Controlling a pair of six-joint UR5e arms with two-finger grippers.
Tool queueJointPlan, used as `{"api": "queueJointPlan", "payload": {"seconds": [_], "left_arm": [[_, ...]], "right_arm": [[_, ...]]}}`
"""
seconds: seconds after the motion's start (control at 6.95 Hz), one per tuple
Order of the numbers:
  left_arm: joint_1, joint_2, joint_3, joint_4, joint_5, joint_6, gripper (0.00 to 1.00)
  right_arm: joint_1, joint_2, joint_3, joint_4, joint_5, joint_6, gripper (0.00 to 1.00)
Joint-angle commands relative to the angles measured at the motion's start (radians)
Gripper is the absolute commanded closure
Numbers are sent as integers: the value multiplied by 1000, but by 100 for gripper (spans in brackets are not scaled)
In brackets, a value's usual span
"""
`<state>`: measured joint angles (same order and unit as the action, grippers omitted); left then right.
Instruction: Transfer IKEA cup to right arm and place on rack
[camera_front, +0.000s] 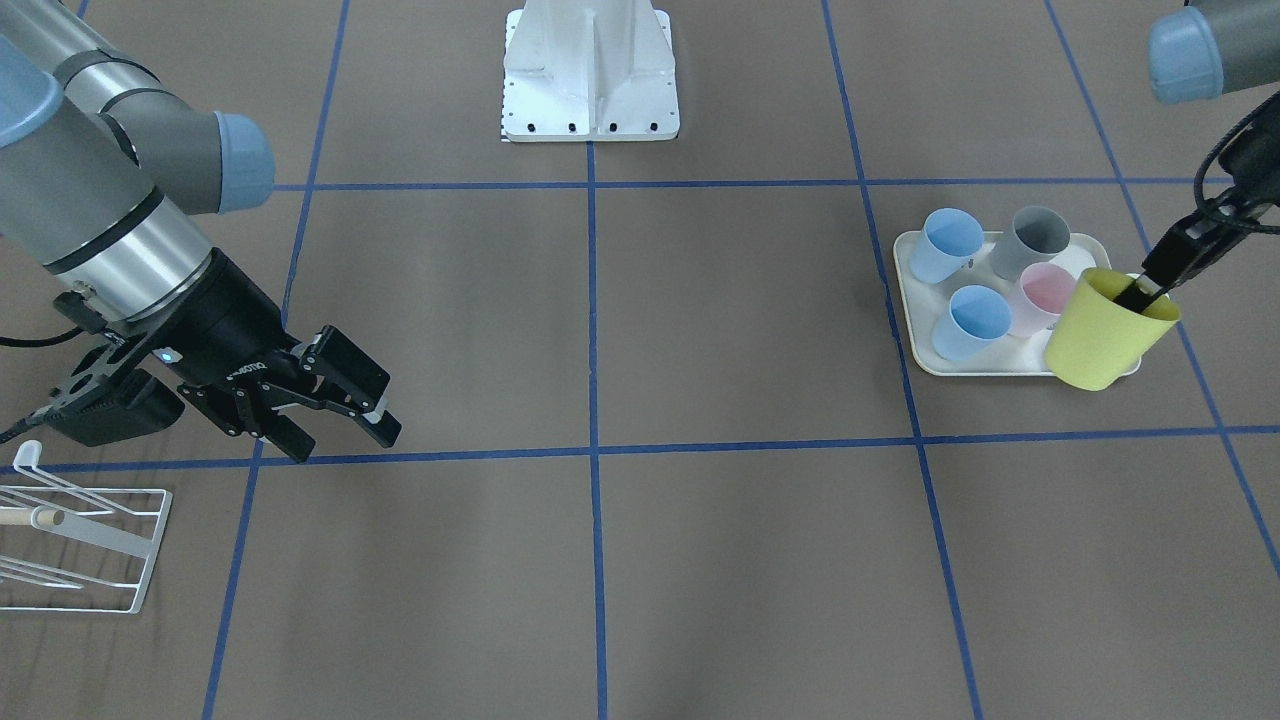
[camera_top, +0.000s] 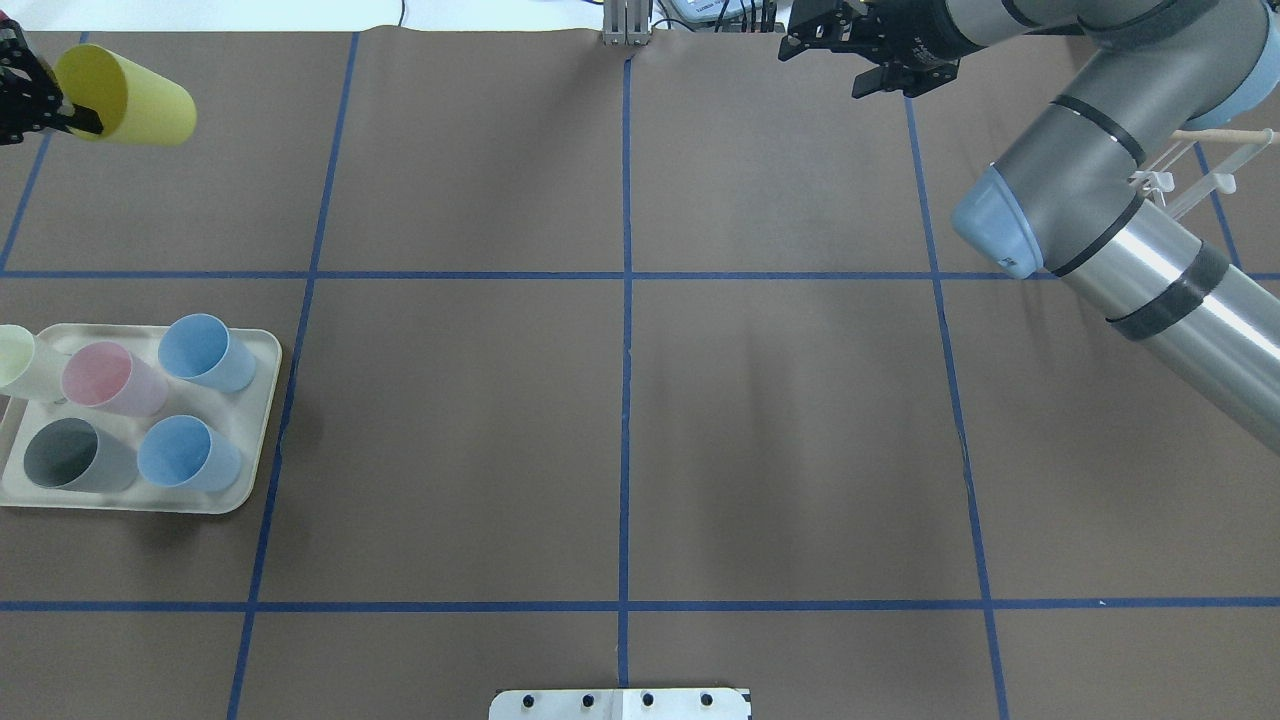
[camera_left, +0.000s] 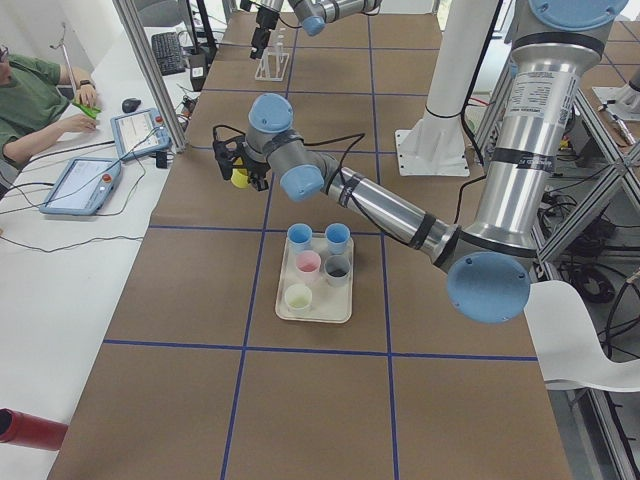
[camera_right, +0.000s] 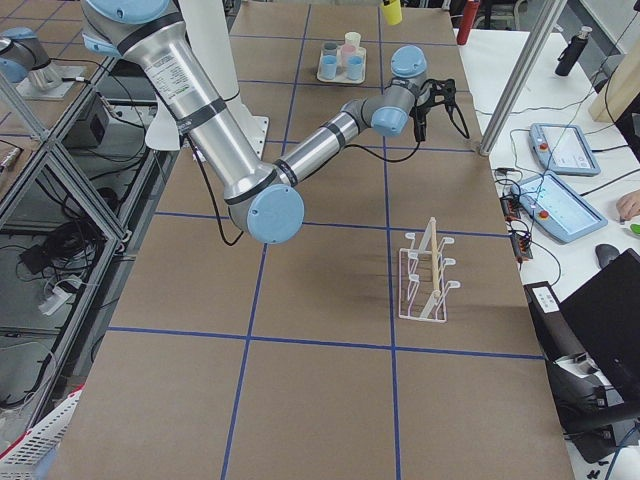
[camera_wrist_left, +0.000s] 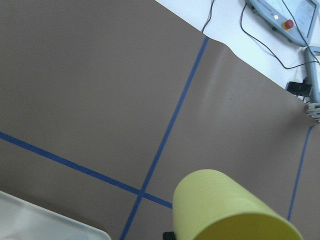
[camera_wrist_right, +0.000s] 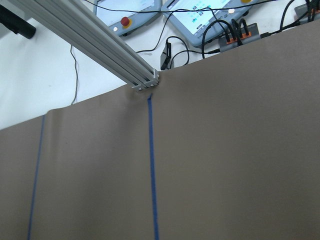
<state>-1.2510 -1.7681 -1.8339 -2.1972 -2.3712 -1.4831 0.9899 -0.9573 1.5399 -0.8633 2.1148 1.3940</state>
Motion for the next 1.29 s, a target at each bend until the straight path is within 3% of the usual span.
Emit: {"api": "queueJointPlan", "payload": {"seconds": [0.0,0.43,0.86,1.15], "left_arm": [[53,-37,19,-224,70,-290,100],[210,-42,44,-583,310,-634,100],[424,-132,44,-761,620,-868,100],[540,-175,47,-849,787,-881,100]], "right_arm": [[-36,2,-27,221,-63,251,0],[-66,2,-18,447,-122,535,0],[-135,2,-12,619,-277,680,0],[-151,22,25,621,-309,753,0]]}}
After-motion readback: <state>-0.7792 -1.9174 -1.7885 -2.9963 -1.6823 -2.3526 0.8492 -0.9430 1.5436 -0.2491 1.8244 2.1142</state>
